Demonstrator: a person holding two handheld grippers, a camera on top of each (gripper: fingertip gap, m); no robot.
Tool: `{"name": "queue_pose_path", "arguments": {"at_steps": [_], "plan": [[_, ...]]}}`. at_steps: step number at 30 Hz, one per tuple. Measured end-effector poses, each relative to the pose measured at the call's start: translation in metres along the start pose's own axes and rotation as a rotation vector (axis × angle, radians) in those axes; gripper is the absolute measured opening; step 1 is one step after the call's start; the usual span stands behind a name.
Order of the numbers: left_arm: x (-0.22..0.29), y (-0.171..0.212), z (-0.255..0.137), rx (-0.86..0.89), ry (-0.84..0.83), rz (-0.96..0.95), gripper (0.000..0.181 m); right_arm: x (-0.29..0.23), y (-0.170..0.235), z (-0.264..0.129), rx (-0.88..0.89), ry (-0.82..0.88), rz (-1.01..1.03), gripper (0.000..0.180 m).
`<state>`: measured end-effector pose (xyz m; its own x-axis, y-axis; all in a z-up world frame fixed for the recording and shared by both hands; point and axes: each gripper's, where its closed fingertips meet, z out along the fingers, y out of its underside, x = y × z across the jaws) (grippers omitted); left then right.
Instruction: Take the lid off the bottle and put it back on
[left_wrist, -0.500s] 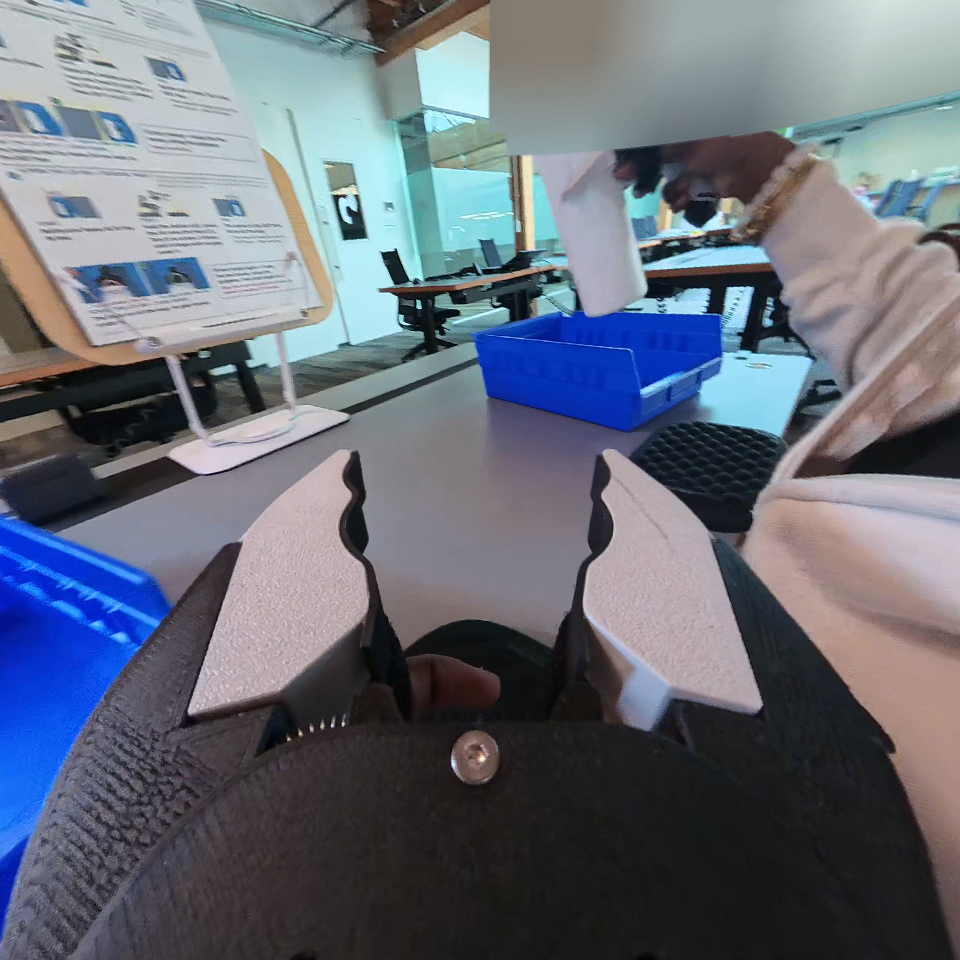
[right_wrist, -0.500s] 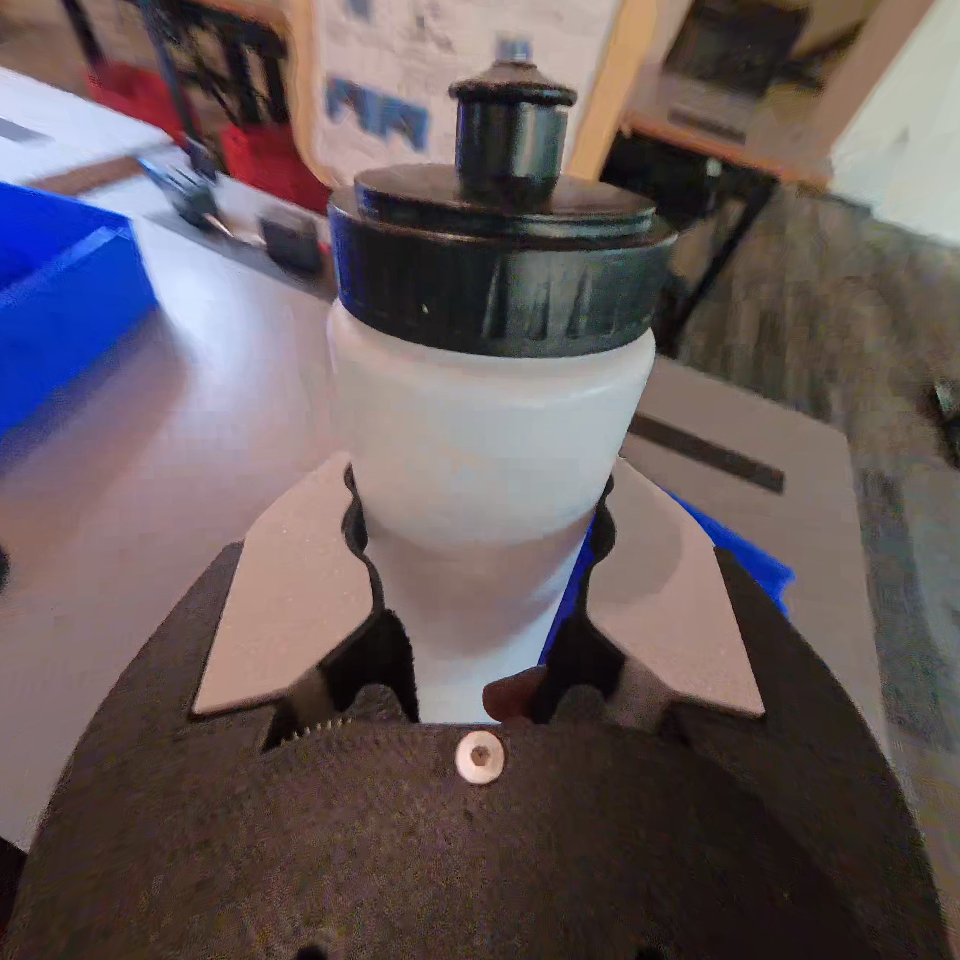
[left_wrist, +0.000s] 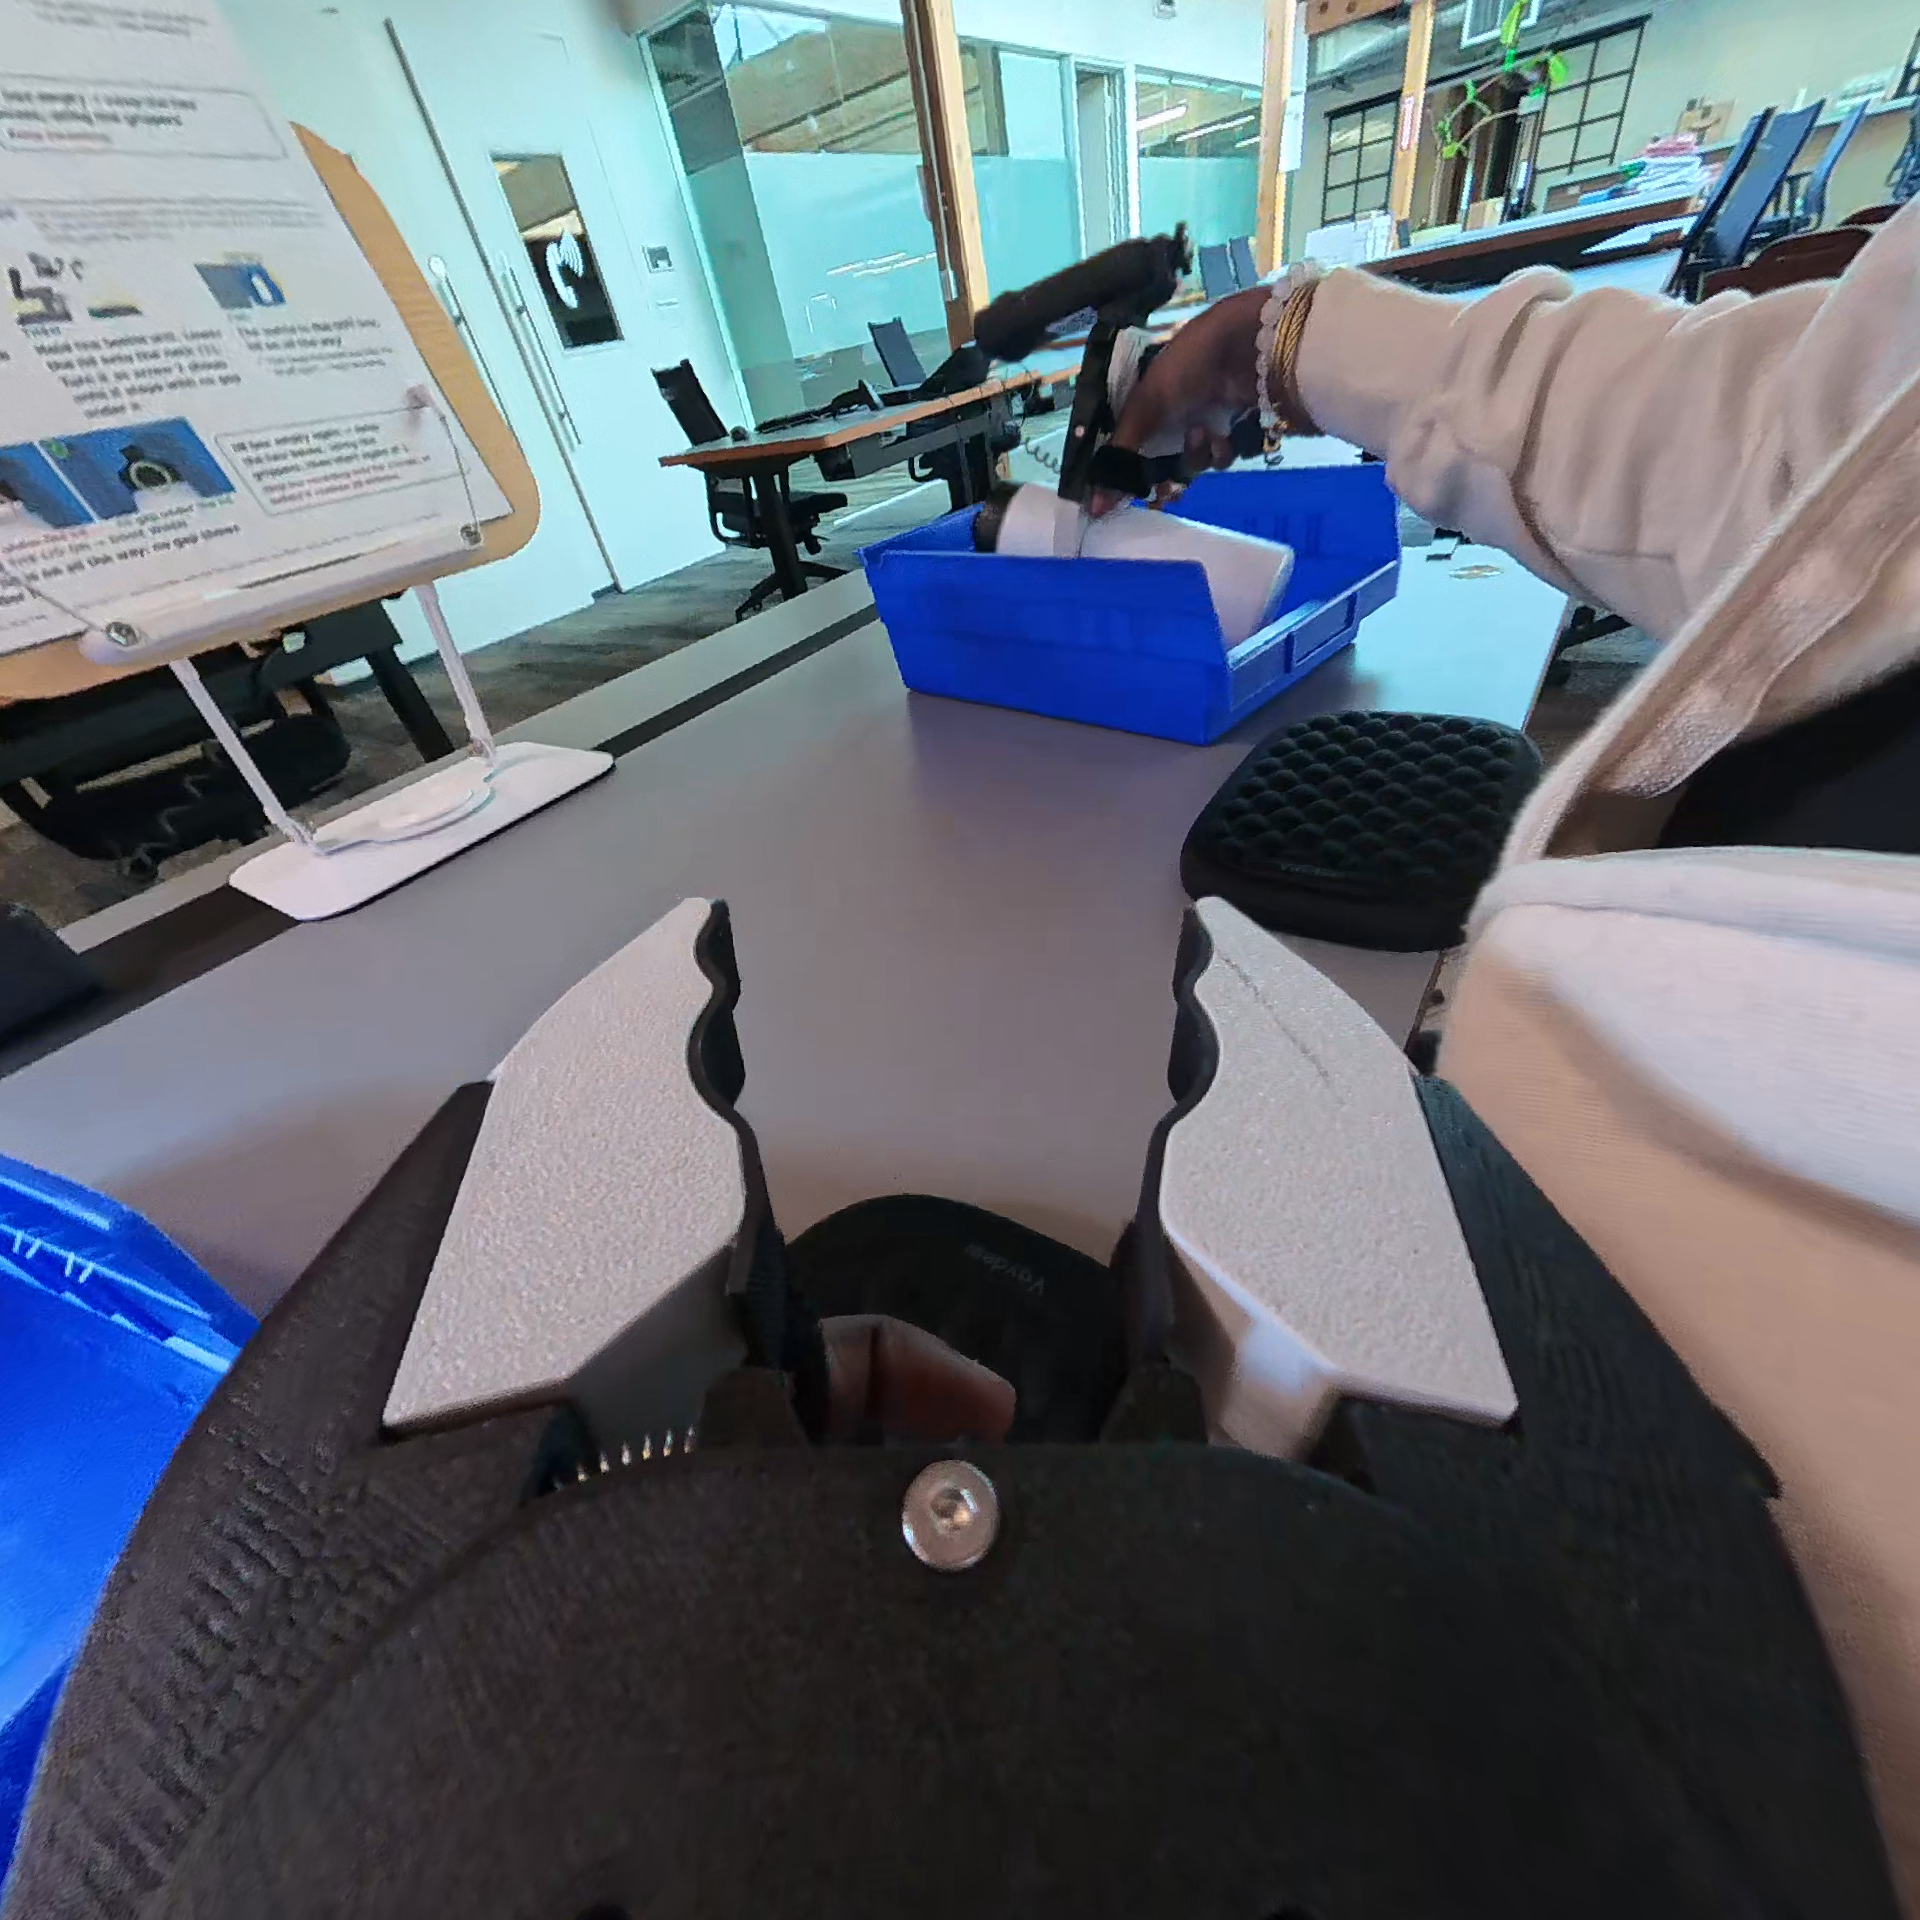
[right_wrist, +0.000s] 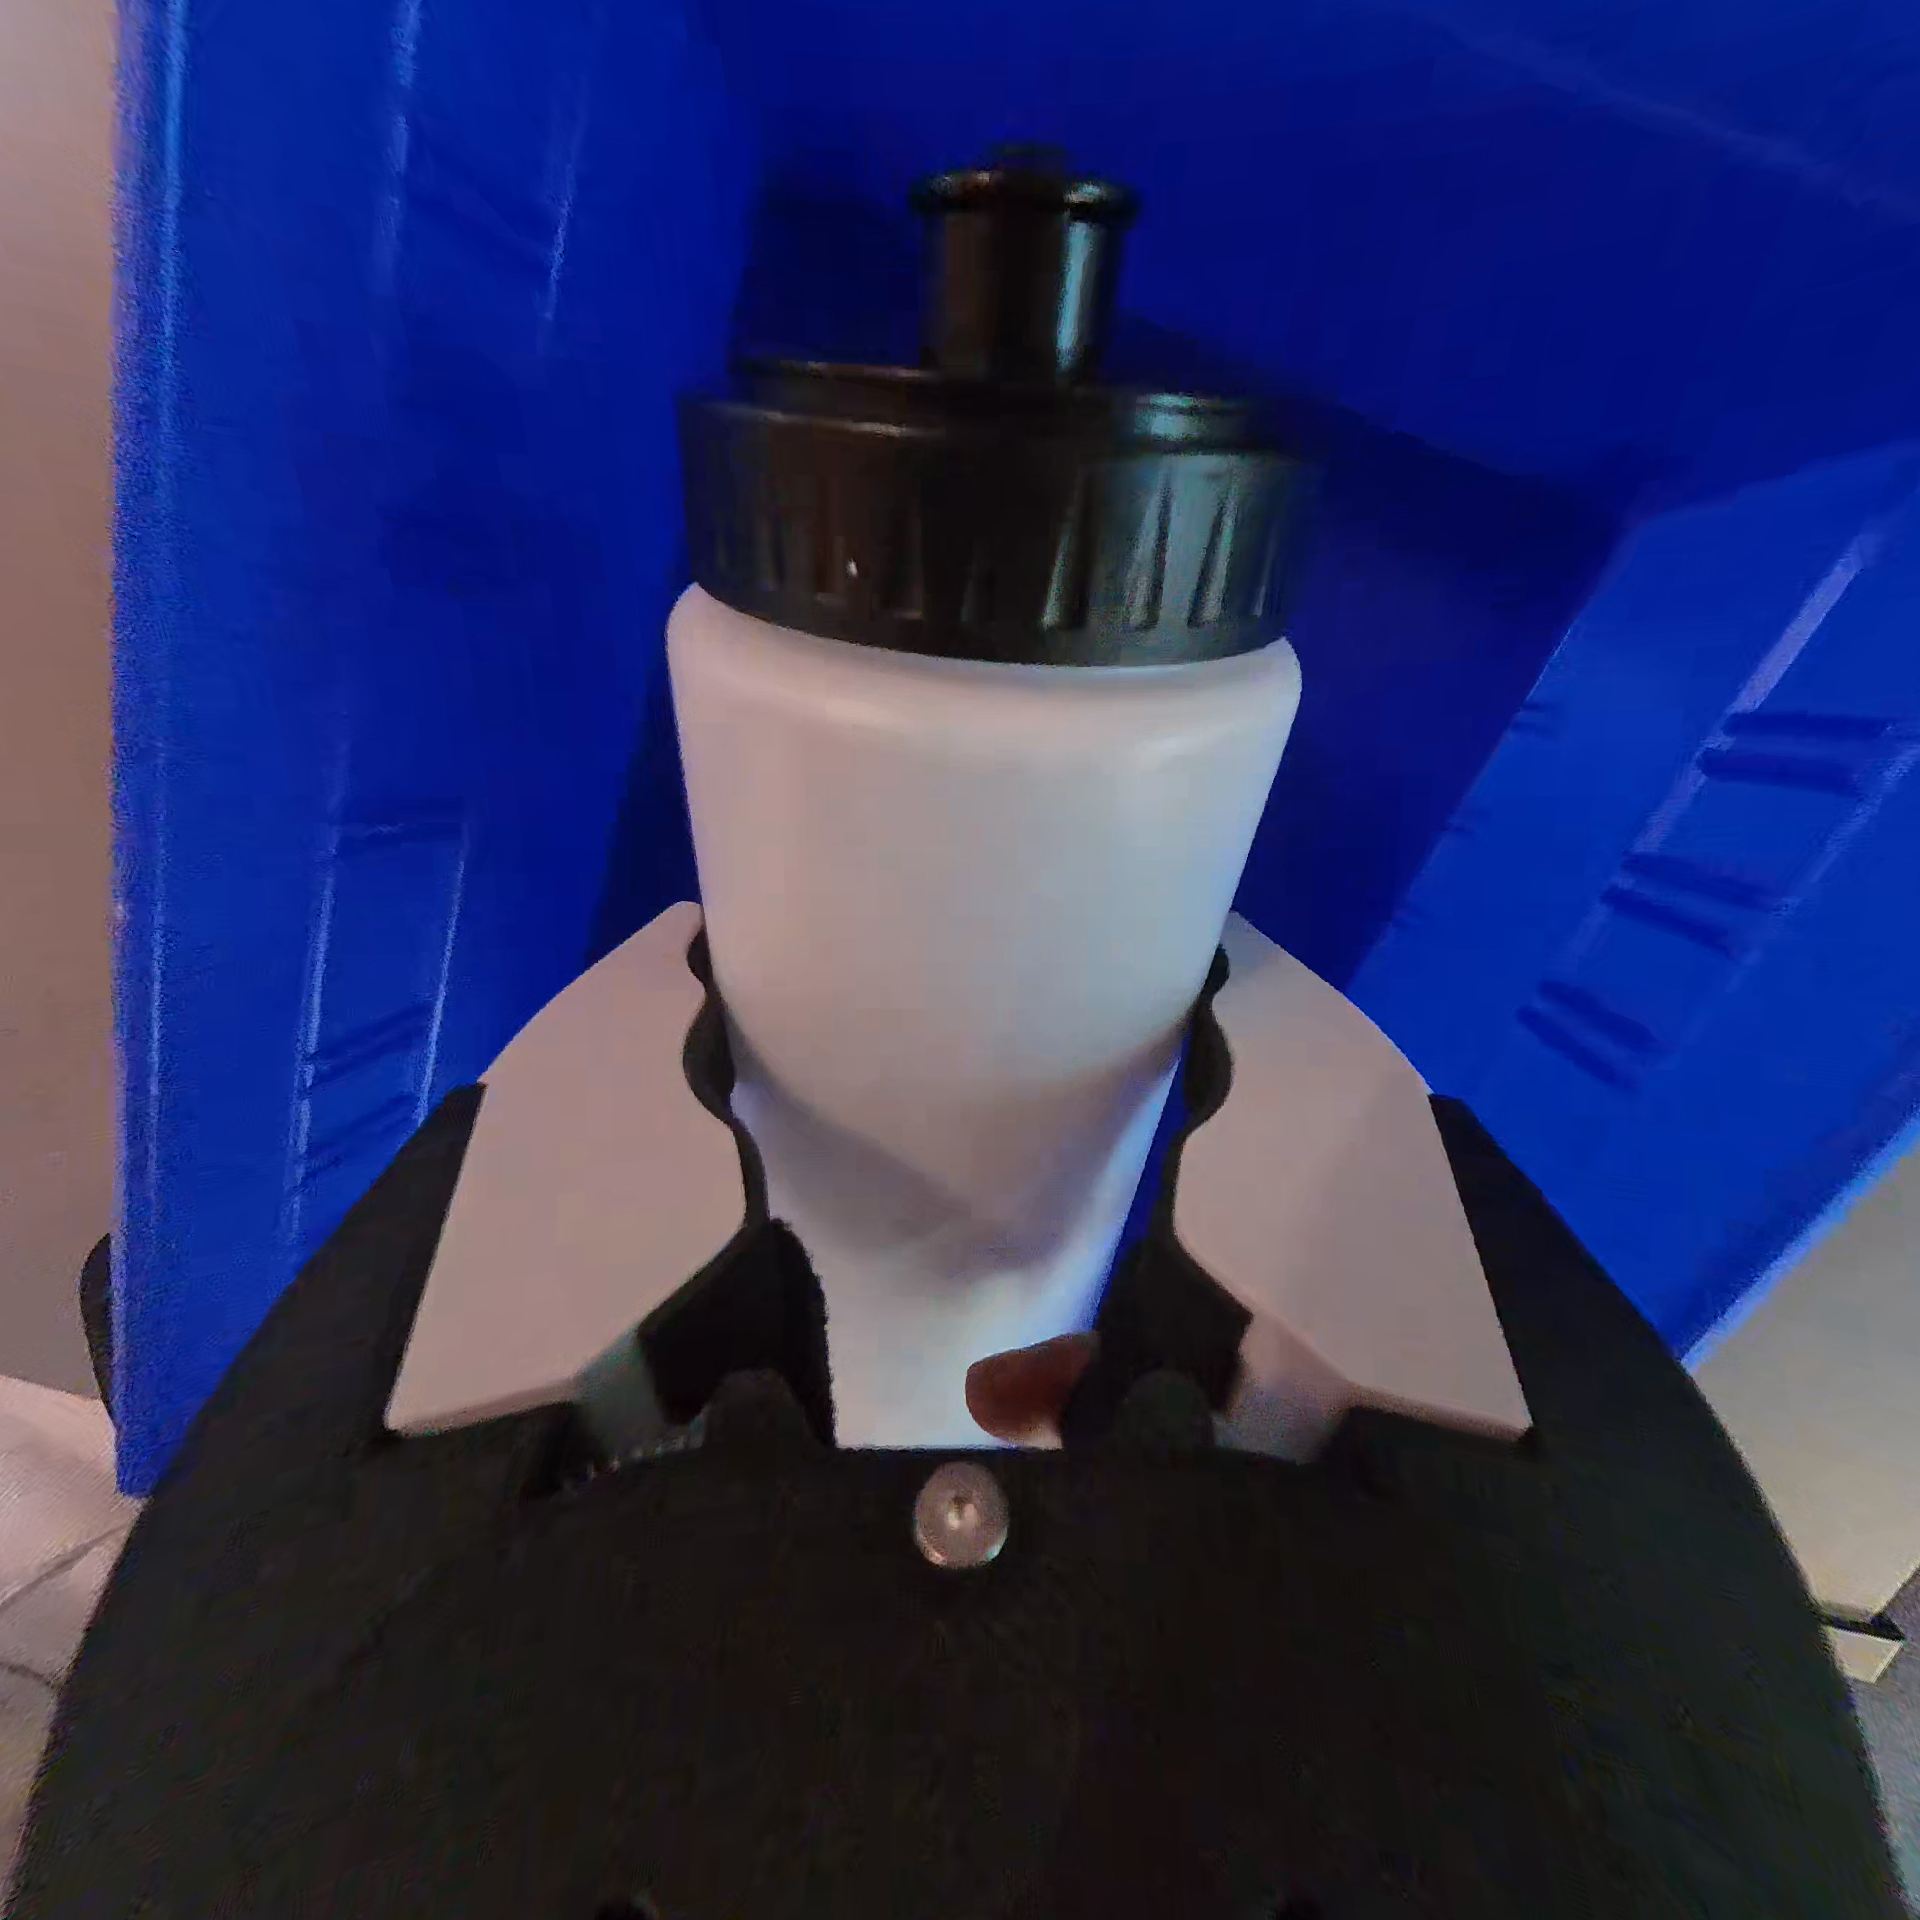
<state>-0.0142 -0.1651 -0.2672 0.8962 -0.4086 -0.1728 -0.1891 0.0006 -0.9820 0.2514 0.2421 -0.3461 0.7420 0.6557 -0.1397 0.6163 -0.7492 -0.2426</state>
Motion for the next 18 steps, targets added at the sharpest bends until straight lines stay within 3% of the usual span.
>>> {"name": "queue_pose_path", "arguments": {"at_steps": [5,8,10,15,18], "plan": [[-0.004,0.009,0.001,-0.032,-0.01,-0.061,0.081,0.006,-0.002,0.01,-0.002,0.055,0.009,0.086],[-0.004,0.01,0.001,-0.046,-0.006,-0.057,0.081,0.006,-0.005,-0.003,0.057,0.14,-0.053,0.116],[-0.004,0.011,0.001,-0.05,-0.004,-0.056,0.081,0.0,-0.006,-0.021,0.116,0.189,-0.122,0.124],[-0.001,0.011,0.002,-0.043,0.003,-0.07,0.081,0.017,0.004,-0.095,0.315,0.374,-0.189,0.122],[0.0,0.014,0.003,-0.054,0.009,-0.075,0.081,0.049,0.036,-0.112,0.279,0.384,-0.139,0.105]]}}
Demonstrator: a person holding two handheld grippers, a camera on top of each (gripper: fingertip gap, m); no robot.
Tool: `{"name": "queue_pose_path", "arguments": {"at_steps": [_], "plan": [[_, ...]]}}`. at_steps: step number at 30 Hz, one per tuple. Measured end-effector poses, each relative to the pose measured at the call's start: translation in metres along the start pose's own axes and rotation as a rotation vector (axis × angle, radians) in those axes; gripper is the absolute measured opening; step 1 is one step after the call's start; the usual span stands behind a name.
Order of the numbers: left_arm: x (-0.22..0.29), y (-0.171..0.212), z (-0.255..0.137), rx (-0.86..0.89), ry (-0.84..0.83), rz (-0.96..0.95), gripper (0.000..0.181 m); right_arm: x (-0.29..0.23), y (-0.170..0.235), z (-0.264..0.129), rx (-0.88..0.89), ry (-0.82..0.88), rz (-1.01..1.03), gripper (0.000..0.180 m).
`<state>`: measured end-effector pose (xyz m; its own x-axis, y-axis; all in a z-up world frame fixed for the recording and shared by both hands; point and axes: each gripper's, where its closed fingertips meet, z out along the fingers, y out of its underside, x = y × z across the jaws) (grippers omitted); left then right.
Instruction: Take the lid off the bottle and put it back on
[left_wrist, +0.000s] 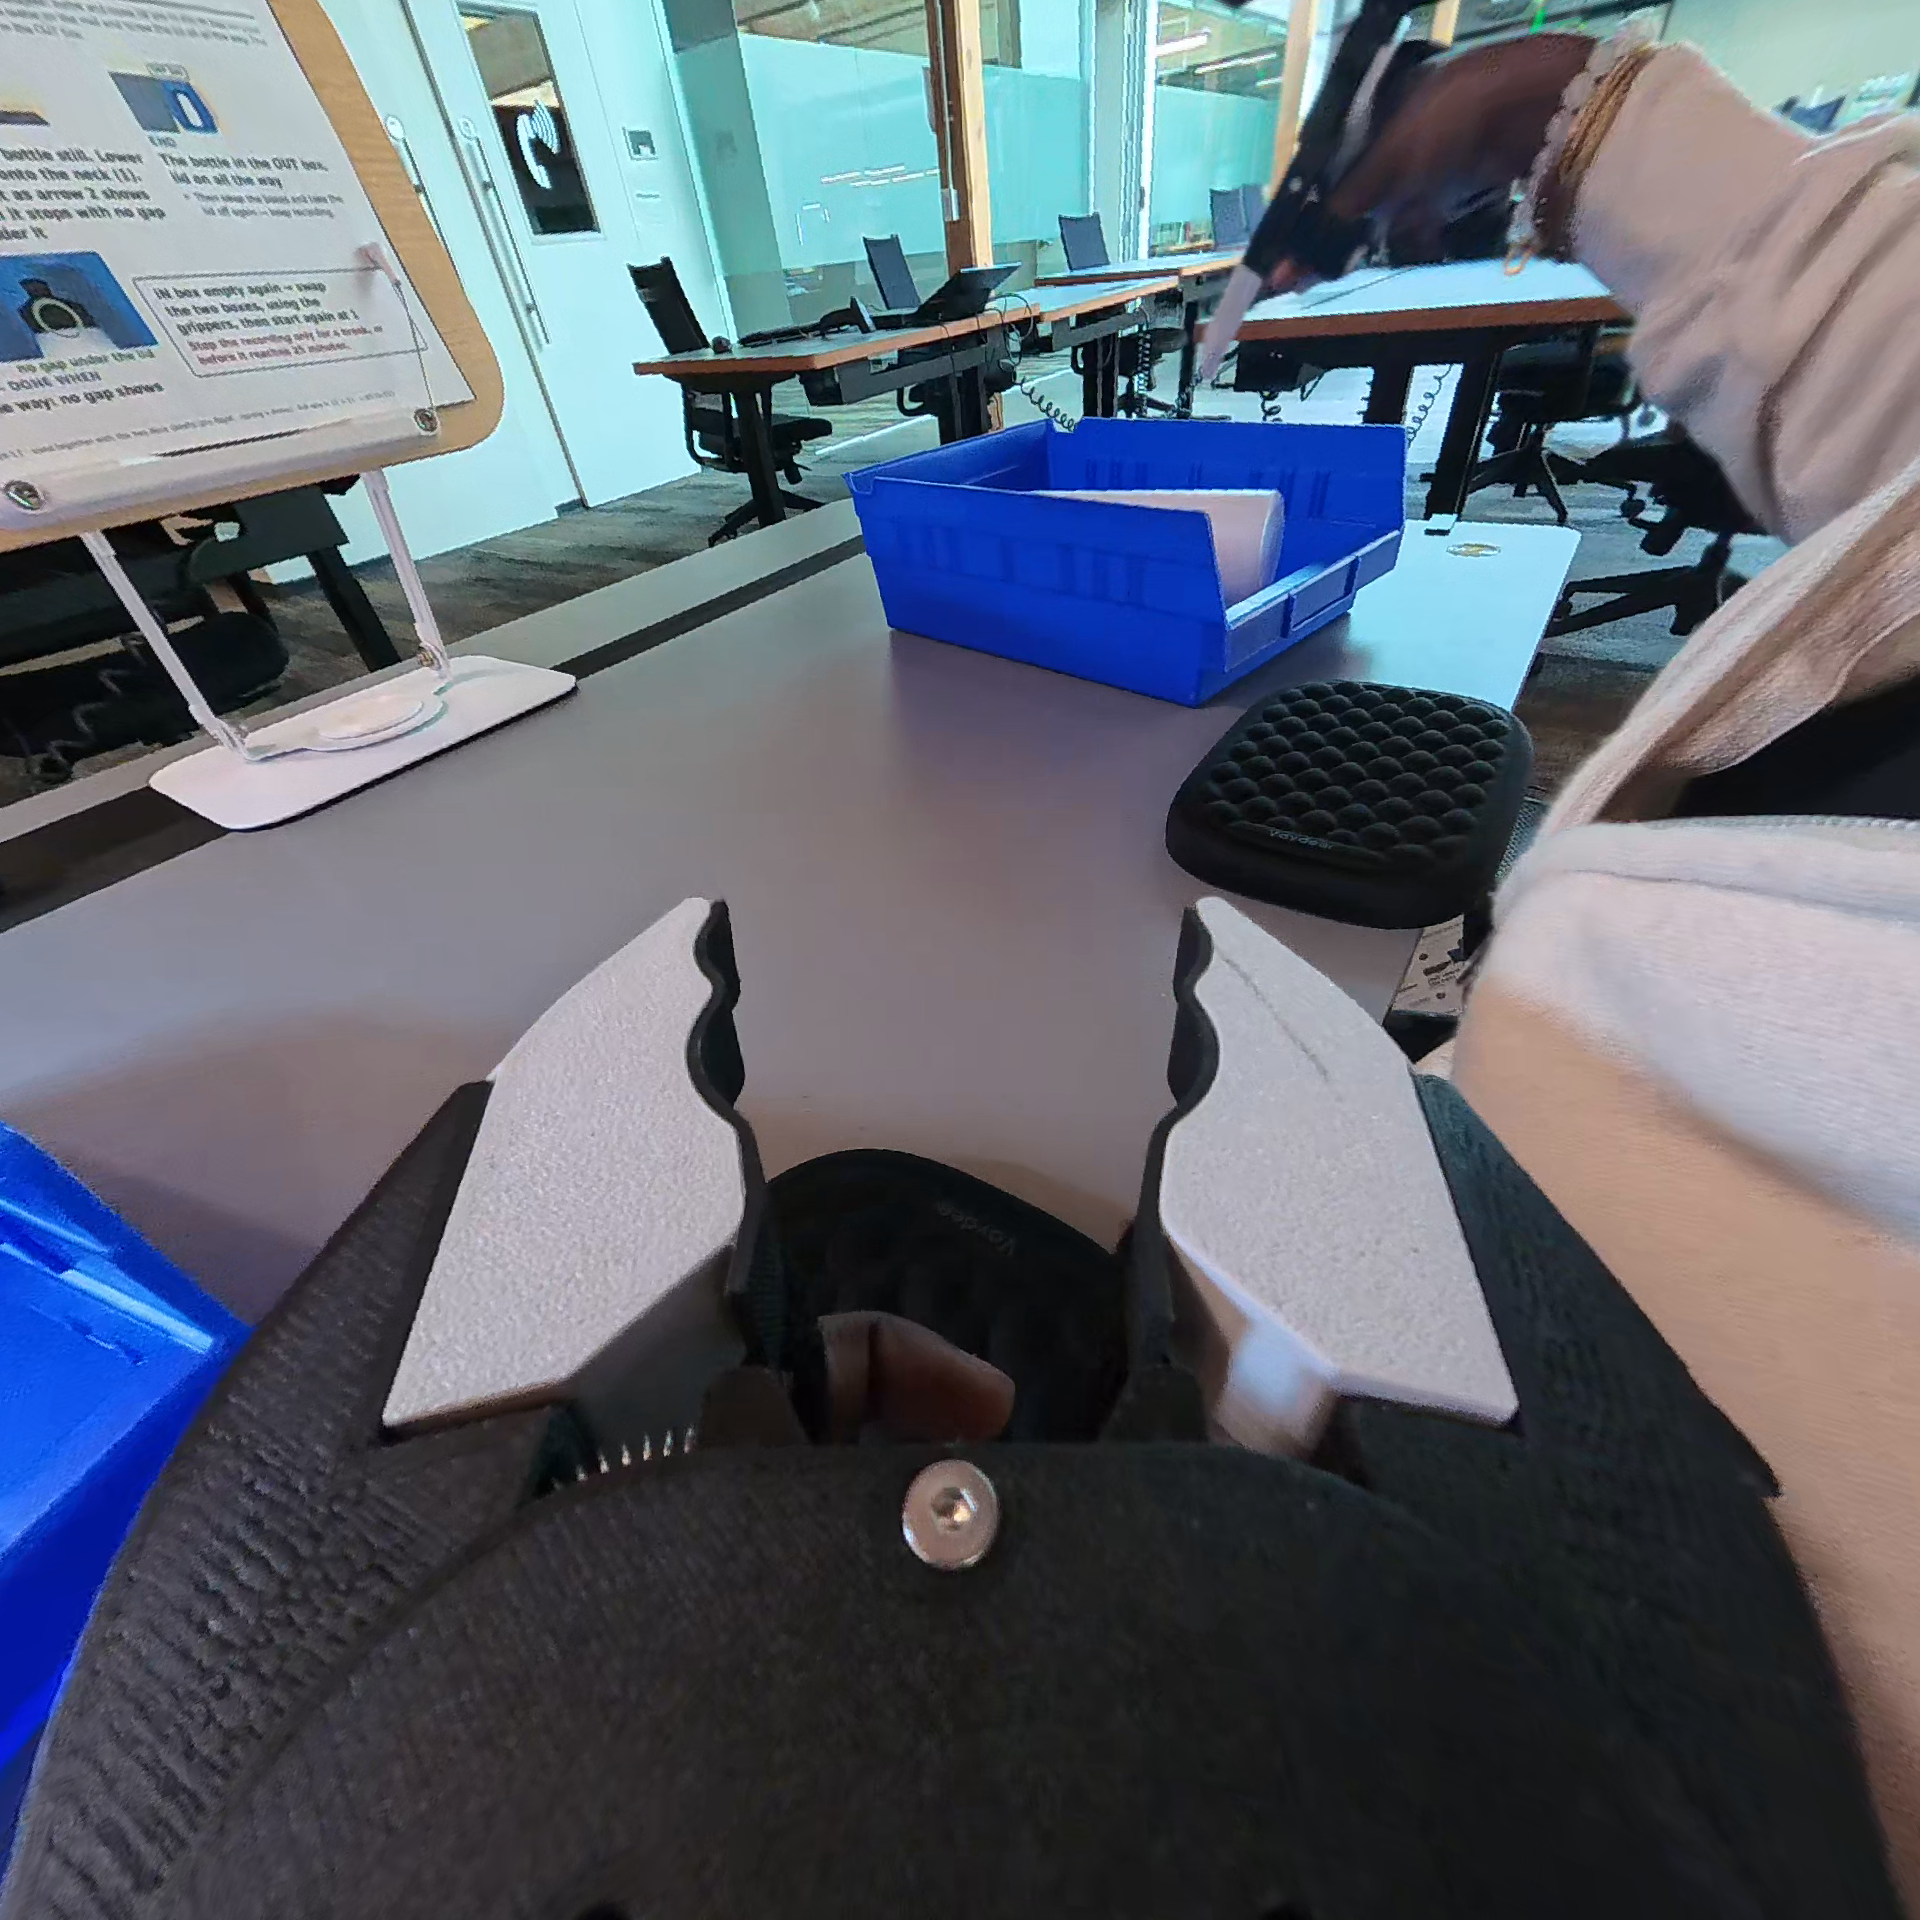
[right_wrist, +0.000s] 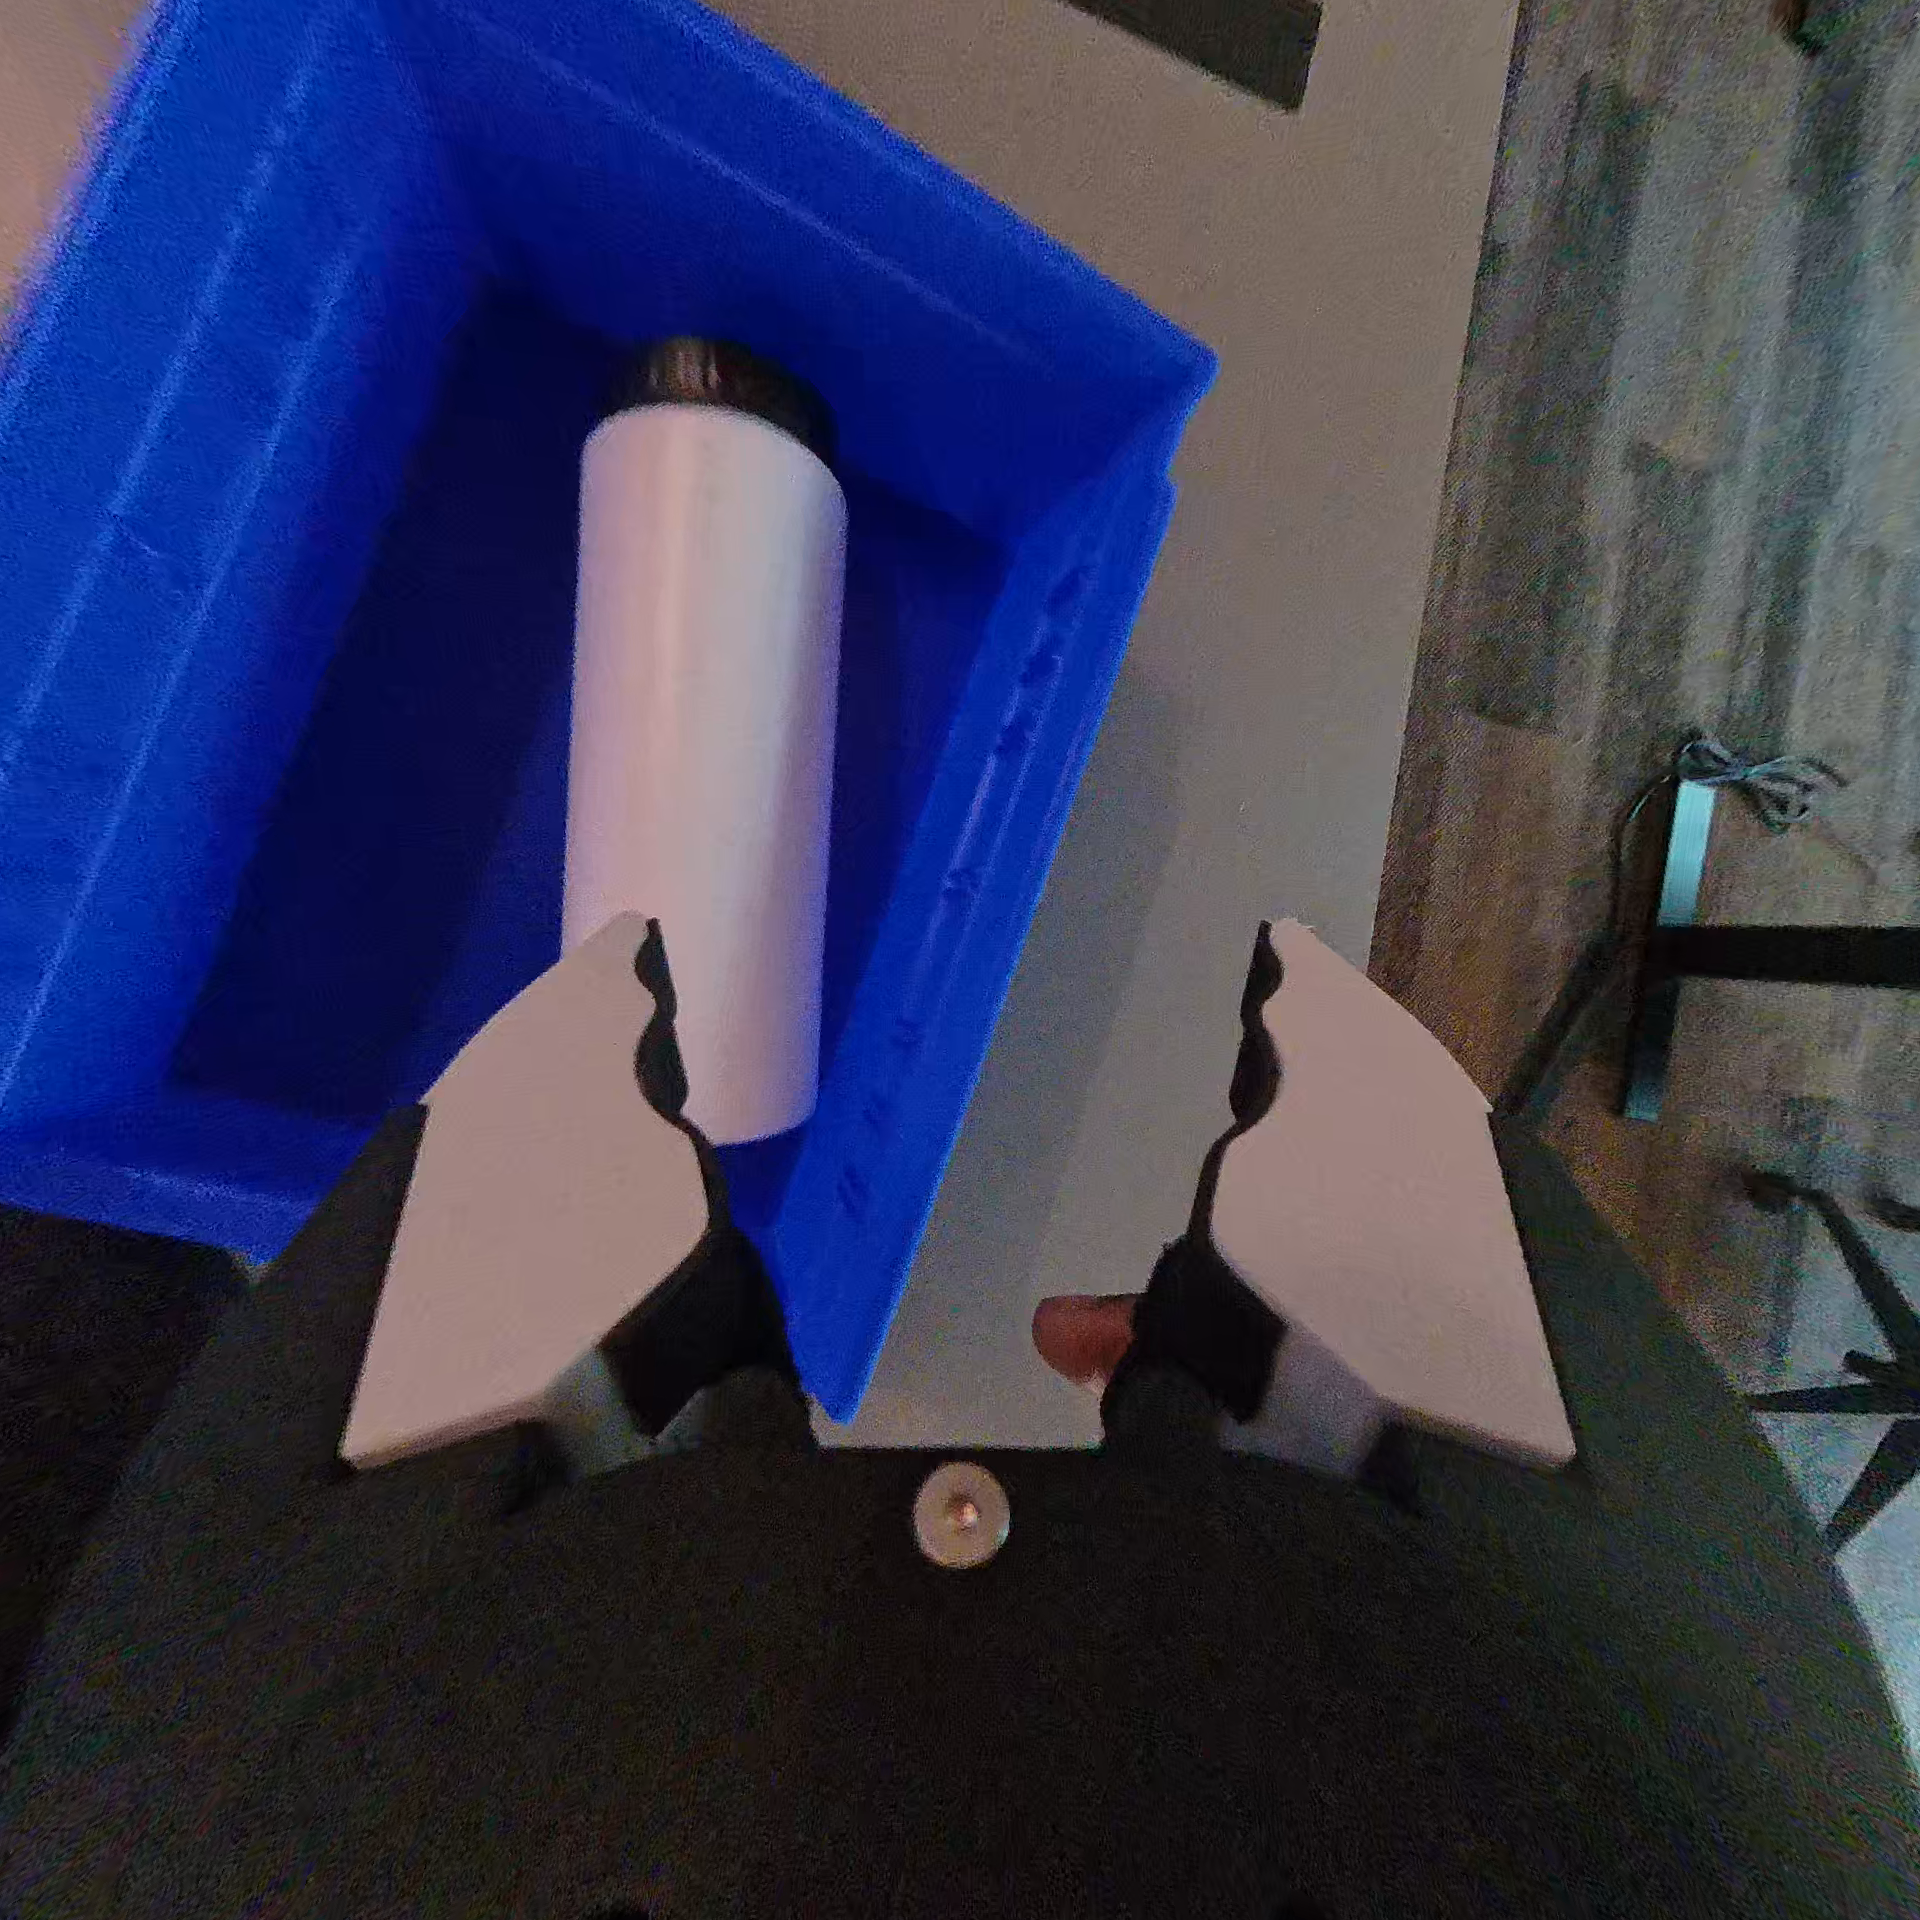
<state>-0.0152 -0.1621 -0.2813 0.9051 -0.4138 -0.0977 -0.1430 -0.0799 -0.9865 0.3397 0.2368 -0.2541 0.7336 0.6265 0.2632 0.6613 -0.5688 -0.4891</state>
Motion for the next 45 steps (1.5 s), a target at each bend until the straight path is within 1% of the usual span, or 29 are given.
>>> {"name": "queue_pose_path", "arguments": {"at_steps": [2,5,8,10,11,12,14,17,19,23,27,32,38,42,45], "plan": [[0.001,0.002,0.003,-0.01,0.006,-0.013,0.081,0.013,0.024,0.007,-0.04,-0.053,0.07,0.092],[0.003,0.001,0.006,-0.021,0.013,-0.019,0.081,0.018,0.051,0.03,-0.09,-0.129,0.096,0.085],[0.007,-0.001,0.007,-0.025,0.024,-0.002,0.081,0.009,0.06,0.053,-0.096,-0.241,0.093,0.078],[0.008,-0.002,0.006,-0.024,0.031,-0.005,0.082,0.01,0.063,0.068,-0.106,-0.267,0.128,0.07],[0.008,-0.002,0.005,-0.023,0.03,-0.01,0.082,-0.001,0.054,0.069,-0.058,-0.375,0.163,0.051],[0.007,-0.002,0.005,-0.022,0.028,-0.014,0.082,-0.013,0.045,0.066,-0.002,-0.484,0.189,0.022],[0.006,-0.001,0.004,-0.02,0.026,-0.021,0.082,-0.015,0.041,0.069,0.011,-0.486,0.218,0.02],[0.006,0.0,0.004,-0.013,0.028,-0.037,0.082,-0.026,0.034,0.07,0.014,-0.43,0.196,0.014],[0.006,0.002,0.004,-0.016,0.027,-0.044,0.082,-0.047,0.026,0.068,0.007,-0.45,0.238,0.011],[0.007,0.005,-0.001,-0.02,0.018,-0.049,0.082,-0.1,0.007,0.06,0.042,-0.542,0.298,0.015],[0.006,0.005,-0.012,0.005,0.006,-0.065,0.082,-0.123,-0.009,0.063,0.027,-0.481,0.266,0.01],[-0.001,0.006,-0.025,0.047,-0.028,-0.084,0.082,-0.164,-0.039,0.067,0.021,-0.488,0.223,0.011],[-0.012,0.01,-0.039,0.065,-0.078,-0.116,0.082,-0.252,-0.082,0.064,0.034,-0.623,0.119,0.012],[-0.013,0.011,-0.046,0.063,-0.094,-0.127,0.082,-0.317,-0.113,0.058,0.06,-0.748,0.133,0.016],[-0.011,0.012,-0.049,0.059,-0.094,-0.124,0.082,-0.357,-0.134,0.055,0.073,-0.783,0.12,0.017]]}}
